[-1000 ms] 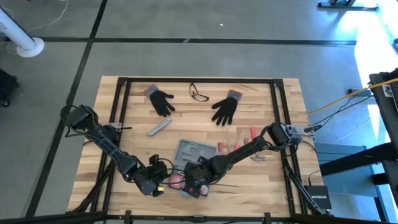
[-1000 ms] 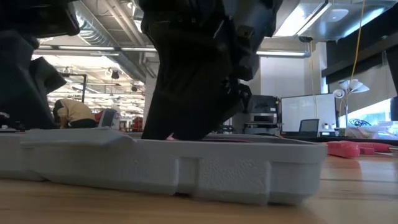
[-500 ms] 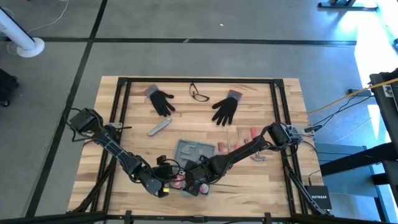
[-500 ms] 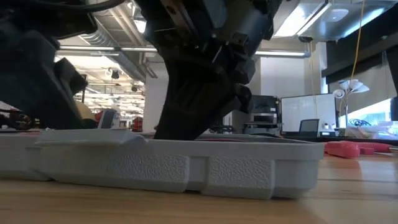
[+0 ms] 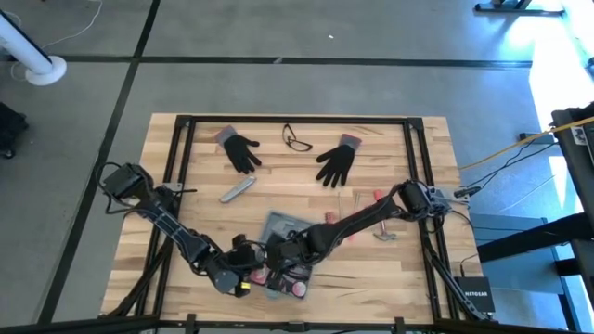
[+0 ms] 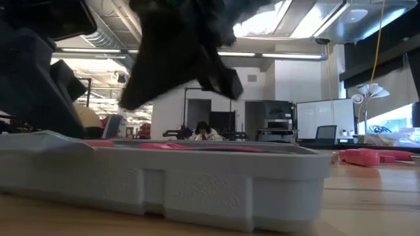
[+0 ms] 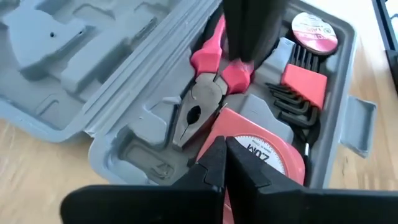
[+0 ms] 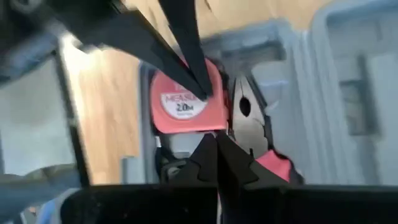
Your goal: Prefit tool cases
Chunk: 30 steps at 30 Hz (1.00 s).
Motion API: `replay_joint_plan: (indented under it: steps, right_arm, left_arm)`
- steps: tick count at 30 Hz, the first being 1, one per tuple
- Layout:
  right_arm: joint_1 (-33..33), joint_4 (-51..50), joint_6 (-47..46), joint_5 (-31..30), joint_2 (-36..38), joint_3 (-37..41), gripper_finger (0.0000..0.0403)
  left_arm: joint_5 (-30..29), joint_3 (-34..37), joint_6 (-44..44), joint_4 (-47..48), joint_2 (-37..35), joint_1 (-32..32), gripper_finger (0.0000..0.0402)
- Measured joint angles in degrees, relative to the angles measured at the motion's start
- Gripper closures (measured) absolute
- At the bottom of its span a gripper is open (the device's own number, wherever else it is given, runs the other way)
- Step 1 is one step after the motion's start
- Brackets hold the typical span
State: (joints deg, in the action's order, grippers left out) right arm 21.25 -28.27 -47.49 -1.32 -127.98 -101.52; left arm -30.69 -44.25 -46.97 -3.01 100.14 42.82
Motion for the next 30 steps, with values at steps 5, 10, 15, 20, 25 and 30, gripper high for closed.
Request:
replay_joint_plan:
  steps: [5, 10, 15, 20, 25, 30]
  right_arm:
    - [-0.8, -10.2, 5.6, -1.5, 2.4, -0.5, 0.04]
    - [-0.7, -17.7, 8.5, 1.8, 4.0, -0.5, 0.0401]
    - [1.6, -19.3, 7.1, 5.3, 4.1, 2.4, 0.0402]
    - [2.9, -12.2, 2.9, 8.8, 4.1, 6.2, 0.0402]
    - [2.7, -10.9, 0.5, 5.5, 4.1, 6.4, 0.0403]
    - [1.1, -3.4, -0.8, 3.8, 4.1, 6.5, 0.0403]
  left_arm:
    - [-0.5, -0.1, -6.7, 3.2, -0.1, 1.1, 0.0402]
    - [-0.5, 0.0, -7.5, 3.6, -0.1, 1.3, 0.0401]
    - [-0.4, 0.0, -9.6, 3.6, 0.0, 1.3, 0.0401]
    - [-0.6, 0.0, -12.1, 3.6, 0.0, 1.3, 0.0401]
    - [-0.6, 0.1, -14.8, 3.6, 0.0, 1.0, 0.0402]
    - [-0.5, 0.1, -15.8, 3.6, 0.0, 0.7, 0.0401]
